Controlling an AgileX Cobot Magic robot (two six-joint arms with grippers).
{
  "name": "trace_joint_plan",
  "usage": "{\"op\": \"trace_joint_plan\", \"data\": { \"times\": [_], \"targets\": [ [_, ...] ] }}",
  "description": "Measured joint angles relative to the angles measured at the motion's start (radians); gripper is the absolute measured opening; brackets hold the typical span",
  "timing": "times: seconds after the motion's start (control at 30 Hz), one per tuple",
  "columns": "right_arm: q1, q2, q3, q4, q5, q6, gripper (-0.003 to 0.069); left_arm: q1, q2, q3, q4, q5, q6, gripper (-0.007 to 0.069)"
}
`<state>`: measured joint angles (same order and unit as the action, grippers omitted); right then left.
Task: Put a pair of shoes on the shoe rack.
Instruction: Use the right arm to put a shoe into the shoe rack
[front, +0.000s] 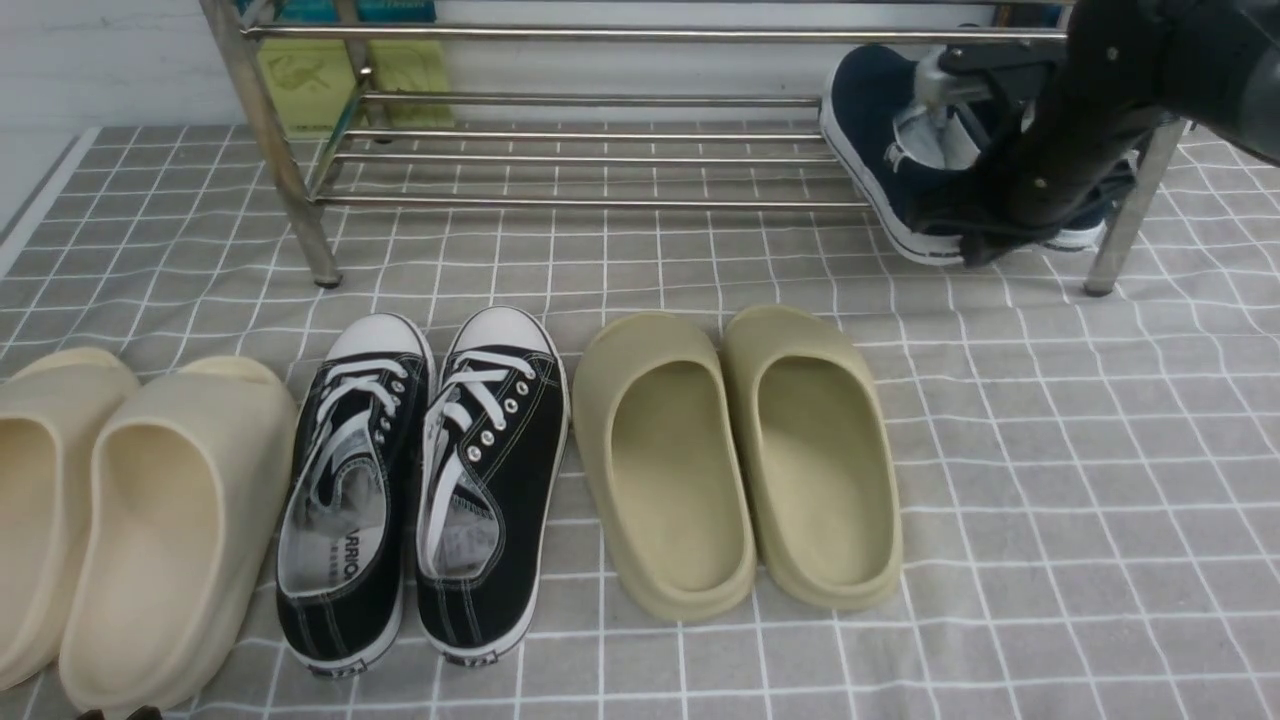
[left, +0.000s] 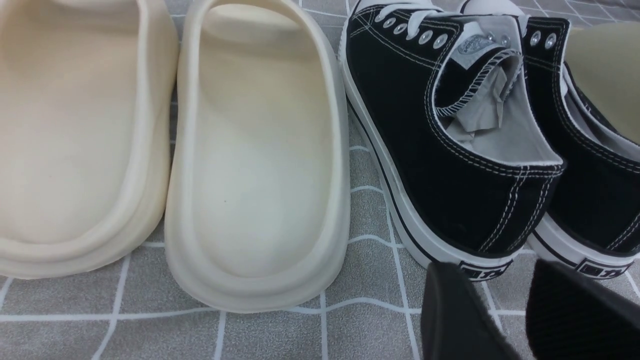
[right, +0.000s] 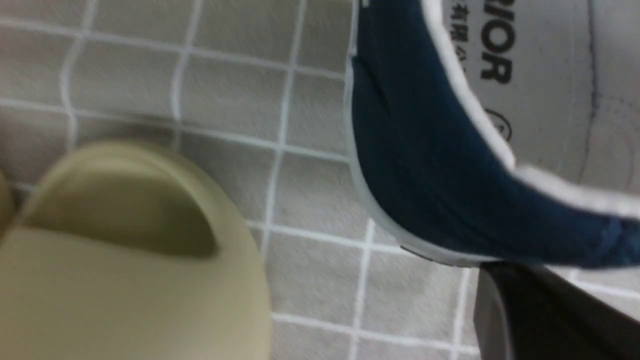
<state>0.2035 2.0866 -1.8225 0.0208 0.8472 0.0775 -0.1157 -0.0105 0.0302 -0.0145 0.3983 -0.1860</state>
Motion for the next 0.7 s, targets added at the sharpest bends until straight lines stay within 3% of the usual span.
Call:
{"op": "trace_joint_plan", "data": {
  "times": [0.3, 0.4, 0.57, 0.7],
  "targets": [
    [0.007, 0.0, -0.078, 0.006, -0.02, 0.048, 0.0038, 0.0, 0.0, 0.0, 0.0, 0.0, 0.0, 0.0239],
    [0.007, 0.0, -0.084, 0.006, -0.016, 0.045, 0.009, 0.0, 0.0, 0.0, 0.0, 0.0, 0.0, 0.0239],
    [0.007, -0.002, -0.088, 0.006, 0.076, 0.025, 0.0293, 0.0, 0.0, 0.0, 0.0, 0.0, 0.0, 0.0239],
    [0.008, -0.039, -0.098, 0.008, 0.164, -0.028, 0.0358, 0.0, 0.0, 0.0, 0.0, 0.0, 0.0, 0.0239]
  ]
}}
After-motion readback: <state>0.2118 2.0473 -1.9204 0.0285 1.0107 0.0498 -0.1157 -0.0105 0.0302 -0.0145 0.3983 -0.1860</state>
